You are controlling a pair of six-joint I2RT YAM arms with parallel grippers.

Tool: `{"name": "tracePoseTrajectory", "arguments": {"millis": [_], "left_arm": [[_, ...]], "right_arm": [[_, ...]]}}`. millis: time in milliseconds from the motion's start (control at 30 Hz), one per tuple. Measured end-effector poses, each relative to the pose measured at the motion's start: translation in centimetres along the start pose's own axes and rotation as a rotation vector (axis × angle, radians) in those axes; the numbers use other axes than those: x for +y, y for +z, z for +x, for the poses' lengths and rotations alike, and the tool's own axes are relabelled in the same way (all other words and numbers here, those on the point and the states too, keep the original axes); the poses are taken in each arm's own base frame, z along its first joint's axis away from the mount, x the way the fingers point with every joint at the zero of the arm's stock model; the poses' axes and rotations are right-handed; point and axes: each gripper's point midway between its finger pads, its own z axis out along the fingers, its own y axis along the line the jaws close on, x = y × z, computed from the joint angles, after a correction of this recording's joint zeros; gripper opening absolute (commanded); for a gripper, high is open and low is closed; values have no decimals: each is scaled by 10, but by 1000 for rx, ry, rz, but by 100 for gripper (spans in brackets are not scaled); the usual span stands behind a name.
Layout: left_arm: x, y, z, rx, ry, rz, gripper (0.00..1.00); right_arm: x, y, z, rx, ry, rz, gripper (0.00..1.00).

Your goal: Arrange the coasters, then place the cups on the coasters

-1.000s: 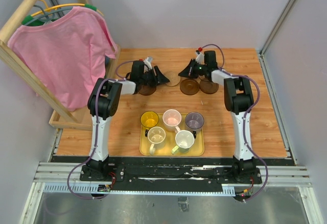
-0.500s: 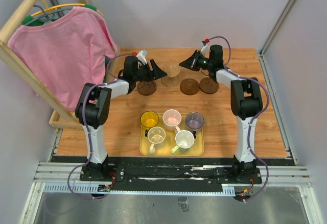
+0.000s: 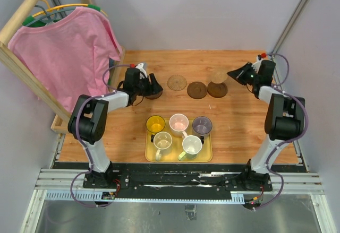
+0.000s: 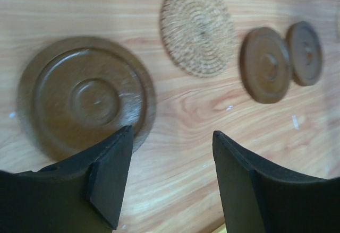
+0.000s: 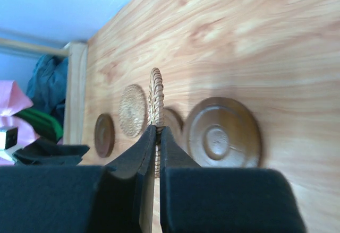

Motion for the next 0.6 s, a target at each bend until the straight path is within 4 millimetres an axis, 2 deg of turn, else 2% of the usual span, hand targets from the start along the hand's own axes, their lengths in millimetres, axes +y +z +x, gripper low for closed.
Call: {"name": "tracePoseTrajectory", "arguments": {"millis": [133,267,400,600], "left_arm": [[22,-6,11,16,18,-103,63],[37,-9,14,19,29,-180,63],[44,-11,14,15,35,-214,63],[48,-11,13,10,42,-233,64]], "right_arm": [[-20,-35,-20,-82,-49,132,1],[-35,-56,-26,-107,-120,284,1],[-64,-68,-15,-70,-132,437,1],[-104,-78,12,16,-88,592,1]]}}
